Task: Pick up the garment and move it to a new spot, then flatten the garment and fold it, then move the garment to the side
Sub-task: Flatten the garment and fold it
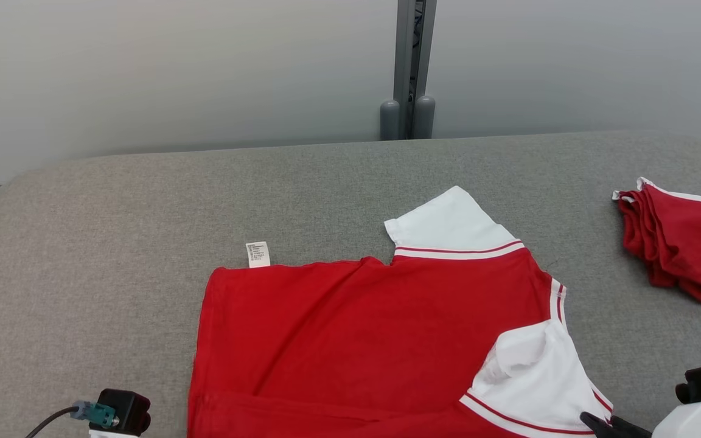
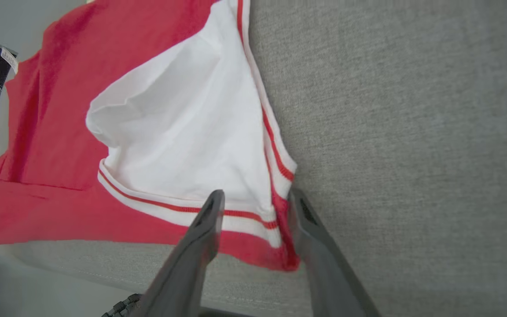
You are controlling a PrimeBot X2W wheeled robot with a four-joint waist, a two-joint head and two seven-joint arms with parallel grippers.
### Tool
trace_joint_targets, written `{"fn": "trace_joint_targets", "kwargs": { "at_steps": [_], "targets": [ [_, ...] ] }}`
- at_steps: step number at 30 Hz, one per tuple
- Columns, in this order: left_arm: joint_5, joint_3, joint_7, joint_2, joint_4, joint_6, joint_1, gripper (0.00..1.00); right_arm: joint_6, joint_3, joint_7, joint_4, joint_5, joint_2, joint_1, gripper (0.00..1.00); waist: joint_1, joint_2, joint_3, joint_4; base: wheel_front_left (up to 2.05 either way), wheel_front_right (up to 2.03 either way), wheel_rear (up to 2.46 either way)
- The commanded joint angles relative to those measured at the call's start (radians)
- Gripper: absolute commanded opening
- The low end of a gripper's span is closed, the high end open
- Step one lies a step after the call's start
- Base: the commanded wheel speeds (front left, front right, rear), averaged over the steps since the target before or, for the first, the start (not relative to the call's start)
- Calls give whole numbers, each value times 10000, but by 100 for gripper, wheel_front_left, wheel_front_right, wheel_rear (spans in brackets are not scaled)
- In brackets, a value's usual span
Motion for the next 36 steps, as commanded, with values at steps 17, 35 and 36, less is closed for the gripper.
{"fn": "trace_joint_targets", "kwargs": {
  "at_steps": [17,35,36],
  "targets": [
    [806,567,-935,75,34,449,-688,100,2,-3107,1559,-3003,-2632,1571,127,100,0,-1,-47,93,0,0,0],
    [1990,1266,-3008,-2100,3180,-571,-3191,100,2,-1899,-764,-335,-3978,1637,-5348,100,0,-1,2462,446,0,0,0],
    [2057,1253,-3023,-2209,3348,-650,-3353,100,2,-1699,-871,27,-4016,1595,-5715,100,0,-1,2571,497,0,0,0]
  ]
}}
